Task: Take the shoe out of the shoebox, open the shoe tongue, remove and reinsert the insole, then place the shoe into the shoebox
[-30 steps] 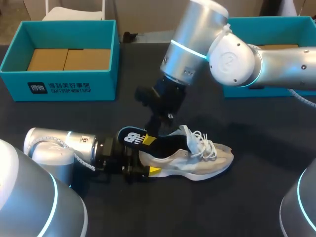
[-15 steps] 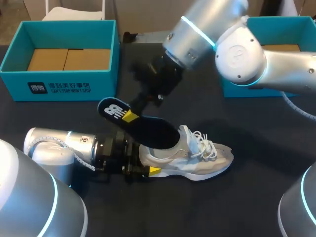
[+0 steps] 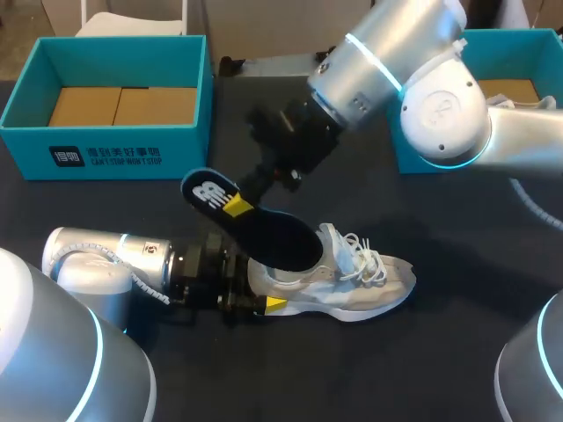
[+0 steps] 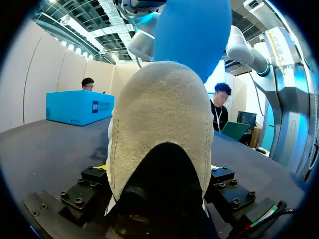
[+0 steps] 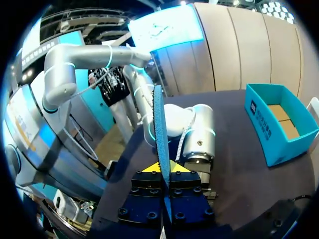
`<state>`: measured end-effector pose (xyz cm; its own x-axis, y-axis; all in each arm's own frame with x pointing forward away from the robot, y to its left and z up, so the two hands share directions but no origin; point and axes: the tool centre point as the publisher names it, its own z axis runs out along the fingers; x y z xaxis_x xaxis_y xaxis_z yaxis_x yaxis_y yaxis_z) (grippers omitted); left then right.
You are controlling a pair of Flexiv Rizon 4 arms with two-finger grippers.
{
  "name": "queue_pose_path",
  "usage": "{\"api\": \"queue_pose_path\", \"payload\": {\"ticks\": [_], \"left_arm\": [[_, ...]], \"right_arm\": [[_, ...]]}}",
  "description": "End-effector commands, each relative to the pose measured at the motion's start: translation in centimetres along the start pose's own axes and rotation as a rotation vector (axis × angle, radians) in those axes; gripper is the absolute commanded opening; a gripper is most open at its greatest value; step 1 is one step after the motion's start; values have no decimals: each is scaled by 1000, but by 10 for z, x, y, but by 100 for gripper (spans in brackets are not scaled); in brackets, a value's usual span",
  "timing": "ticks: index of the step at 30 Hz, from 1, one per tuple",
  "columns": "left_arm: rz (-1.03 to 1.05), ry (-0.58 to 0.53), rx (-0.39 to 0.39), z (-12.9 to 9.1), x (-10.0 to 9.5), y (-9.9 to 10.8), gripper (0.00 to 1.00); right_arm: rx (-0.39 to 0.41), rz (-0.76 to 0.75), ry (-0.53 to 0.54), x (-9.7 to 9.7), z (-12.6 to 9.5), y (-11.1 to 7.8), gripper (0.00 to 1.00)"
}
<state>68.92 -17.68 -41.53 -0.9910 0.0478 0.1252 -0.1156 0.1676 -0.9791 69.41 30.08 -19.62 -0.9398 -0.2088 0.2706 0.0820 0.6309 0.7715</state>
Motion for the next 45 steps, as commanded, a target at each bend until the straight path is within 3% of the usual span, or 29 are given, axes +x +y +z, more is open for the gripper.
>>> {"api": "queue_pose_path", "payload": {"ticks": [1, 7, 8, 20, 22, 27, 31, 45], "left_arm": [[0, -2, 0, 1, 0, 0, 0], [0, -2, 0, 1, 0, 0, 0], [0, -2, 0, 1, 0, 0, 0], [0, -2, 0, 1, 0, 0, 0], [0, -2, 0, 1, 0, 0, 0], [0, -2, 0, 1, 0, 0, 0], [0, -2, 0, 1, 0, 0, 0], [0, -2, 0, 1, 0, 0, 0]], "right_arm": [[-34, -24, -56, 29, -30, 7, 0], [-96, -63, -31, 54, -78, 35, 0], [-69, -41, -46, 59, -85, 38, 0], [-69, -41, -46, 59, -85, 38, 0], [-57, -99, -65, 62, -96, 51, 0], [-70, -93, -39, 85, -128, 65, 0], [-159, -62, -25, 117, -155, 67, 0], [-174, -58, -33, 118, -155, 68, 0]]}}
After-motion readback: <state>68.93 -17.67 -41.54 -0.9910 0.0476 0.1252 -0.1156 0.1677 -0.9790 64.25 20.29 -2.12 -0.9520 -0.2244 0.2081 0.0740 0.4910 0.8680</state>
